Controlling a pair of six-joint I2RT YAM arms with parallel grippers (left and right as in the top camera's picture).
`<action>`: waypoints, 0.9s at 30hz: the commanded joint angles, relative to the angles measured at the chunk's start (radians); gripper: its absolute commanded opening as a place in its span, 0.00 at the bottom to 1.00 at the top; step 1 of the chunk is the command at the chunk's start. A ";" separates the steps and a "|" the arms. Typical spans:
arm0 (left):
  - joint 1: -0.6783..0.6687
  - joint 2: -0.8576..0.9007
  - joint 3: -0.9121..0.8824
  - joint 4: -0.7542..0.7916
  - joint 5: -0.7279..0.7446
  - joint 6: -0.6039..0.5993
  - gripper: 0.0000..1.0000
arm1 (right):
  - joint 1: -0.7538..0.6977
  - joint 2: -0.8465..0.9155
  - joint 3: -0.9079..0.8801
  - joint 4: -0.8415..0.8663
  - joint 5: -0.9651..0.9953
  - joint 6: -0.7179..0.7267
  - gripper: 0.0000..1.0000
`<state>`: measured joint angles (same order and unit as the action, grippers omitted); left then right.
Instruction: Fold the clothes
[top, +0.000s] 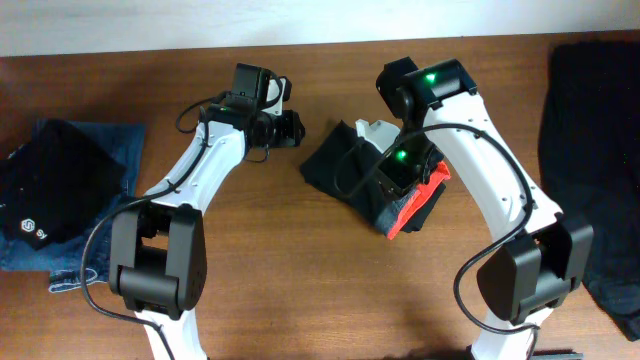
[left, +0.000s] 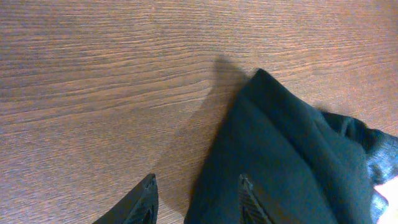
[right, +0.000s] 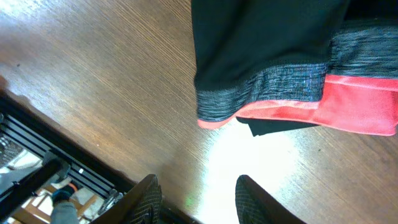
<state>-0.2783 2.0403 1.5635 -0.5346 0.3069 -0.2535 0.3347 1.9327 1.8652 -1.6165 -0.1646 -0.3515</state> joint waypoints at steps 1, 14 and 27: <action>0.006 0.013 0.007 0.000 0.011 0.016 0.41 | -0.006 0.000 -0.012 0.001 0.019 -0.008 0.44; 0.006 0.013 0.007 -0.002 0.010 0.016 0.43 | -0.014 0.006 -0.063 0.195 0.020 -0.005 0.51; 0.006 0.013 0.007 -0.009 0.006 0.016 0.46 | -0.178 0.006 -0.334 0.466 -0.016 0.289 0.59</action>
<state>-0.2783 2.0403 1.5635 -0.5400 0.3065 -0.2501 0.1806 1.9347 1.5711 -1.1706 -0.1589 -0.1169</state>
